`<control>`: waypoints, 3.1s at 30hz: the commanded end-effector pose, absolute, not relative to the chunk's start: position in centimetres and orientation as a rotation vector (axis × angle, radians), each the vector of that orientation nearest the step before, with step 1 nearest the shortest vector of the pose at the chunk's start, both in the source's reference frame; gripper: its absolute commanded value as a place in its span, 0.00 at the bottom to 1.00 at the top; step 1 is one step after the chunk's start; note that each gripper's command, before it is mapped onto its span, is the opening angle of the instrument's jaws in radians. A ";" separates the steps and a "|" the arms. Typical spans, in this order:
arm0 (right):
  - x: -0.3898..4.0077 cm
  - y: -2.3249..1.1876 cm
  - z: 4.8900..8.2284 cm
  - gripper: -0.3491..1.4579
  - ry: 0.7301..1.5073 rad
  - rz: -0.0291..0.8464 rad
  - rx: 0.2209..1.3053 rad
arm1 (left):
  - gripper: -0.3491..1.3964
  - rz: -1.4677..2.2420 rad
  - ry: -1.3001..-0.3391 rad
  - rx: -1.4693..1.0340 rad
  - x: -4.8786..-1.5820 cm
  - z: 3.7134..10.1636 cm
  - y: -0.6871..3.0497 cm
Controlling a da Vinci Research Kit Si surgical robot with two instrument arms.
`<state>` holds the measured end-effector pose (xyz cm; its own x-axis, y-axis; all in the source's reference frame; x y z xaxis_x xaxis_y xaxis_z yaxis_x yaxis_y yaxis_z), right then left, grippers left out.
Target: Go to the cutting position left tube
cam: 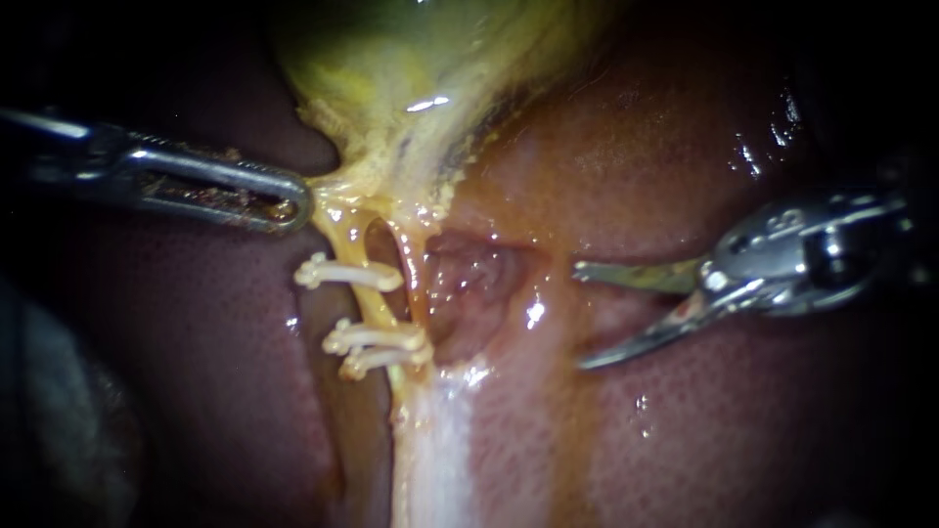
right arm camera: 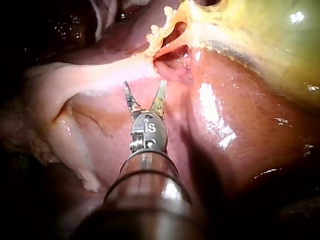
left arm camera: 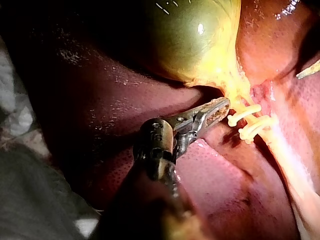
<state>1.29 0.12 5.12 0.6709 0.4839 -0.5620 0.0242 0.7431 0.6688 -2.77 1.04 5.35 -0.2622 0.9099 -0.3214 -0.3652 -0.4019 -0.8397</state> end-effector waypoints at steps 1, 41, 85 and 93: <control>1.34 0.13 5.13 0.99 0.815 0.288 0.708 | 0.00 1.801 -0.807 -1.041 -2.77 5.35 1.04; 2.22 -0.11 5.96 0.99 0.839 0.385 0.797 | 0.00 1.800 -0.804 -1.040 -2.80 5.36 1.03; 2.89 -0.12 6.22 0.97 0.992 0.339 0.881 | 0.00 1.800 -0.804 -1.040 -2.80 5.35 1.03; 3.02 -0.11 6.23 0.97 1.027 0.378 0.914 | 0.00 1.800 -0.804 -1.040 -2.81 5.35 1.03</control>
<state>3.03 -0.11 6.22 0.4961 0.6600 -0.5642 0.1317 0.5850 0.8002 -2.81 1.03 5.35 -0.2605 0.9102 -0.3221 -0.3677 -0.4020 -0.8386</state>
